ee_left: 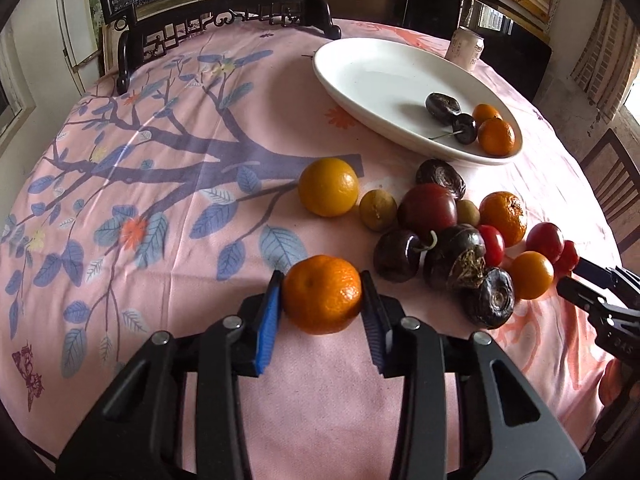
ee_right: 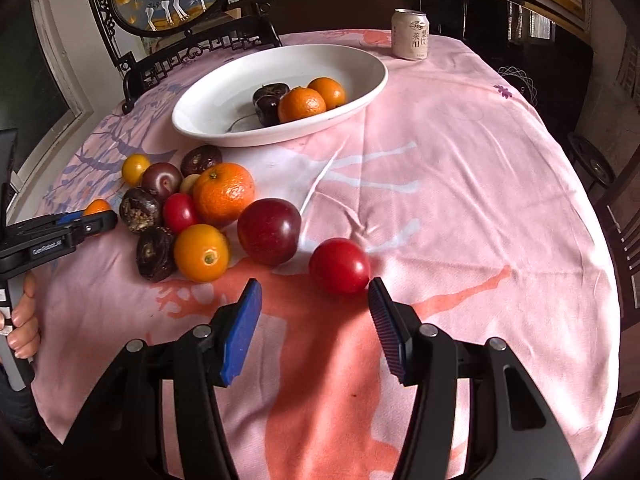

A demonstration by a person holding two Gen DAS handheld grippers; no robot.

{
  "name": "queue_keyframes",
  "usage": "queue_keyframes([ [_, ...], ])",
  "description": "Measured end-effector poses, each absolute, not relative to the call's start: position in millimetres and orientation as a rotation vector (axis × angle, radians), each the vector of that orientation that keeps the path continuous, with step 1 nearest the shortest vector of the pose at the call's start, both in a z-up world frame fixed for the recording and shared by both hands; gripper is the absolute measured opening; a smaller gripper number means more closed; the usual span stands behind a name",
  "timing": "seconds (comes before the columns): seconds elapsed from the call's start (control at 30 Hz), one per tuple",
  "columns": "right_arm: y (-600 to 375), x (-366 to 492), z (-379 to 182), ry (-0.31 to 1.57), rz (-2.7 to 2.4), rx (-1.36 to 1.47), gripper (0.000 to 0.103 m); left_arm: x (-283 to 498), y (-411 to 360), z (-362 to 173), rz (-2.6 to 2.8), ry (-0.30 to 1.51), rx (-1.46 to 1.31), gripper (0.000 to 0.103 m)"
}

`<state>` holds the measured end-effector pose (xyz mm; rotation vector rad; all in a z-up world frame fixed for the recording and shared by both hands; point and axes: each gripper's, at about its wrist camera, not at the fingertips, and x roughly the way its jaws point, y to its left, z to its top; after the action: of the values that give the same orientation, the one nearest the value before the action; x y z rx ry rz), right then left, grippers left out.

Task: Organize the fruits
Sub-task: 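Grasp the red plum with the right gripper while the left grasps a tangerine, then set the tangerine and red plum on the plate and open both grippers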

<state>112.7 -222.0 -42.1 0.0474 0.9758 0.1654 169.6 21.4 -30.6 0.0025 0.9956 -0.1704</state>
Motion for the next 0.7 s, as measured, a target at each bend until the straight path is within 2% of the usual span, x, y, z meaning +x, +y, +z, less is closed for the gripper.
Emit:
queue_keyframes([
  [0.13, -218.7, 125.6, -46.6, 0.984, 0.137, -0.002, 0.054, 164.5, 23.6, -29.6, -0.171, 0.995, 0.002, 0.038],
  [0.17, -218.0, 127.0, -47.1, 0.983, 0.131, -0.008, 0.043, 163.5, 24.5, -29.6, -0.170, 0.996, 0.001, 0.038],
  [0.27, -220.0, 127.2, -46.6, 0.977, 0.127, -0.008, 0.033, 160.3, 26.2, -27.9, -0.170, 0.994, 0.003, 0.038],
  [0.4, -225.7, 120.7, -37.2, 0.953, 0.135, 0.034, 0.033, 156.1, 26.3, -20.9, -0.175, 0.983, 0.007, 0.038],
  [0.7, -208.3, 115.5, 23.3, 0.771, 0.255, 0.030, 0.033, 167.7, -0.8, 28.9, -0.241, 0.888, 0.065, 0.038],
])
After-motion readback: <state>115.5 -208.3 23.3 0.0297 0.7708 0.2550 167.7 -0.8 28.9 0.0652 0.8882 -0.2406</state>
